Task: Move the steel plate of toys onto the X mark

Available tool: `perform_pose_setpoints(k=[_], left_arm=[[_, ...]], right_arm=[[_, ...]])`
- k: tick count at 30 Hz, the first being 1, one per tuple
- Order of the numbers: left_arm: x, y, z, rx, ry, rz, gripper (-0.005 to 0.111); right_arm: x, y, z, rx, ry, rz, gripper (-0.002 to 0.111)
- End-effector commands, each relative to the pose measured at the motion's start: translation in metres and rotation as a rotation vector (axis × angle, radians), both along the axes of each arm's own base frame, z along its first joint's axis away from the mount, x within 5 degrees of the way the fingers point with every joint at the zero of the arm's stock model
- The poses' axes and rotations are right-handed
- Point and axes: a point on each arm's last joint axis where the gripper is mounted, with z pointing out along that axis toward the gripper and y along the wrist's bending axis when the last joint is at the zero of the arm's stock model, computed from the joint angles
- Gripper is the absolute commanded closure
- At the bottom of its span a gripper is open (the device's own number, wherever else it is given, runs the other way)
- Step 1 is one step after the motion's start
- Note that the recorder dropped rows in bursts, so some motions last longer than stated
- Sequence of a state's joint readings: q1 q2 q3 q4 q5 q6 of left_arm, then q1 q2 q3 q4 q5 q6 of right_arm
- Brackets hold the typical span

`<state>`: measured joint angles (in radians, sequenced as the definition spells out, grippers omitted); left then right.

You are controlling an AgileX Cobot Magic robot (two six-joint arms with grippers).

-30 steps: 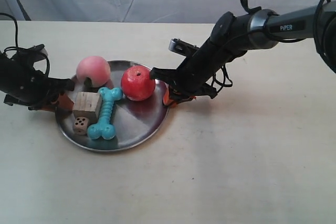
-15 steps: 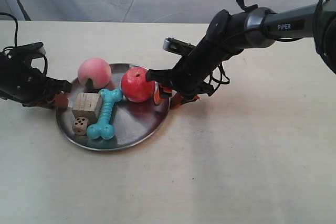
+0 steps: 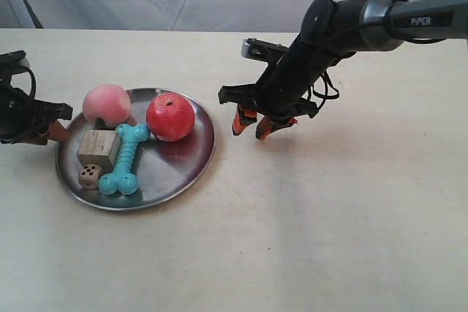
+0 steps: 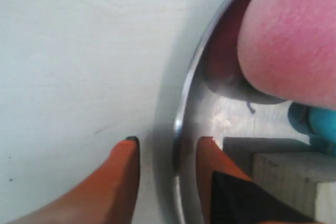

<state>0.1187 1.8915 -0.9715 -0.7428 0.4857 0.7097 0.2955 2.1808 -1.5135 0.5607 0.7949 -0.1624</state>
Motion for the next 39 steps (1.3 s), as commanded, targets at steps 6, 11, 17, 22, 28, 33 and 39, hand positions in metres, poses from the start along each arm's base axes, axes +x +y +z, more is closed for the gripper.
perform_pose_setpoints(k=[6, 11, 17, 22, 28, 33, 39], left_arm=[[-0.002, -0.011, 0.014, -0.156, 0.013, 0.064, 0.071], [-0.006, -0.013, 0.042, -0.18, -0.054, 0.055, 0.071], [-0.02, -0.019, 0.092, -0.224, -0.173, 0.028, 0.091], [-0.039, -0.025, 0.136, -0.22, -0.302, -0.056, 0.107], [-0.076, -0.031, 0.181, -0.193, -0.489, -0.108, 0.107], [-0.118, -0.038, 0.205, -0.107, -0.742, -0.227, 0.107], [-0.152, -0.035, 0.196, -0.065, -0.858, -0.121, 0.107]], right_arm=[[-0.004, -0.003, 0.016, 0.002, 0.001, 0.019, 0.061], [-0.006, -0.005, 0.042, -0.002, -0.064, 0.031, 0.075], [-0.019, -0.014, 0.095, -0.041, -0.185, 0.079, 0.109], [-0.046, -0.025, 0.15, -0.051, -0.34, 0.078, 0.109], [-0.103, -0.045, 0.197, -0.057, -0.604, 0.028, 0.109], [-0.166, -0.056, 0.21, -0.018, -0.812, 0.001, 0.109], [-0.228, -0.063, 0.201, 0.085, -0.861, 0.007, 0.109]])
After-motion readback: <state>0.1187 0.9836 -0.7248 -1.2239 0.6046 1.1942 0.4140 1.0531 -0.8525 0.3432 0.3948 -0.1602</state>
